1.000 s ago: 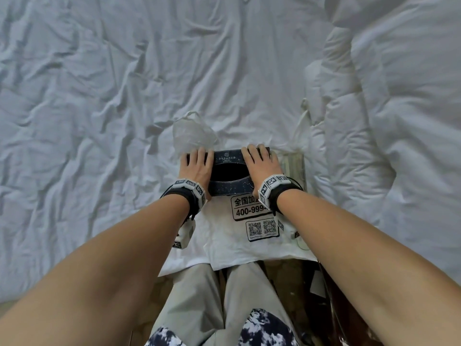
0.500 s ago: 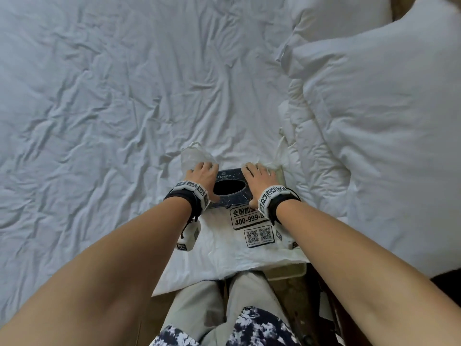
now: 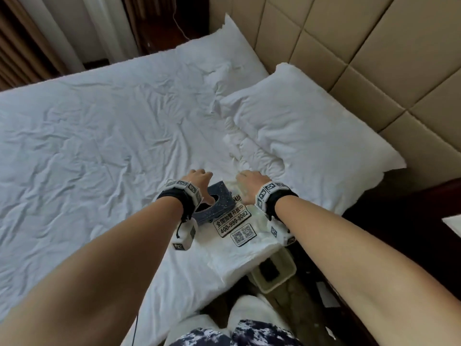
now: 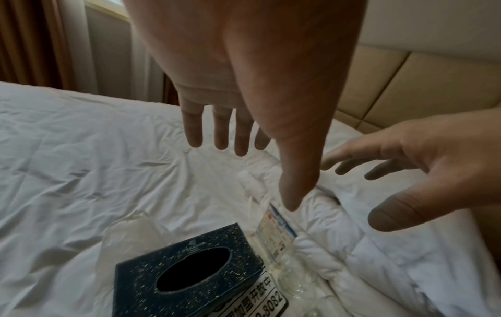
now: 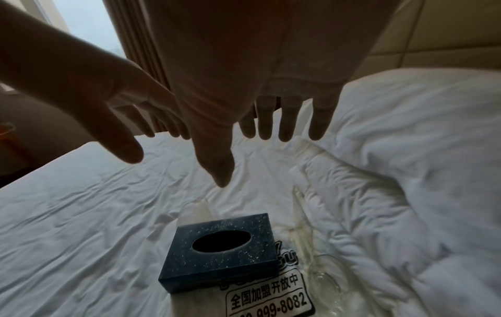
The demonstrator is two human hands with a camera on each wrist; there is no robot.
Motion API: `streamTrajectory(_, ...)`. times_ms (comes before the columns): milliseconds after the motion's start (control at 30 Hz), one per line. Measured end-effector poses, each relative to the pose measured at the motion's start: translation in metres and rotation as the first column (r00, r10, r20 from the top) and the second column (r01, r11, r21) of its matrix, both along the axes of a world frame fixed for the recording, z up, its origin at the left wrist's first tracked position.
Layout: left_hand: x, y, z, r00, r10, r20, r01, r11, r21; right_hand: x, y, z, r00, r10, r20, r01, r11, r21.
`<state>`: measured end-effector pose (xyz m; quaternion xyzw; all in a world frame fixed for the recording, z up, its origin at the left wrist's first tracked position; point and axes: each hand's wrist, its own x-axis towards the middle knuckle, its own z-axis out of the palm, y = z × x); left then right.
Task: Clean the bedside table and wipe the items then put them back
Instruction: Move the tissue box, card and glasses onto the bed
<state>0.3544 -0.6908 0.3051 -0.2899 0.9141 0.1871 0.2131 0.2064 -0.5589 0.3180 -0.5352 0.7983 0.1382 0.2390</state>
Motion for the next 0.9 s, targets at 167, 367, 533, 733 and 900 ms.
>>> streamTrajectory(167,-0.027,0.043,0.043,0.987,-0.152,-0.050,0.152,0.988,0.008,-0.004,0.068,0.048,0.982,-0.187,0.000,0.186,0.981,-0.057)
streamTrajectory(367,-0.076,0.114,0.078,0.935,-0.333,-0.123,0.335,0.942,-0.001,-0.018,0.165,0.081,0.926,-0.378,-0.014,0.377,0.924,-0.062)
streamTrajectory(533,-0.127,0.184,0.090,0.867,-0.476,-0.144,0.479,0.878,-0.017,-0.028,0.253,0.090,0.838,-0.545,-0.015,0.543,0.836,-0.074)
streamTrajectory(733,-0.184,0.287,0.081,0.772,-0.624,-0.123,0.627,0.779,-0.020,-0.043,0.368,0.081,0.730,-0.683,-0.031,0.681,0.730,-0.065)
streamTrajectory(900,-0.227,0.381,0.064,0.702,-0.706,-0.093,0.709,0.705,-0.007,-0.064,0.469,0.061,0.642,-0.765,-0.037,0.765,0.643,-0.017)
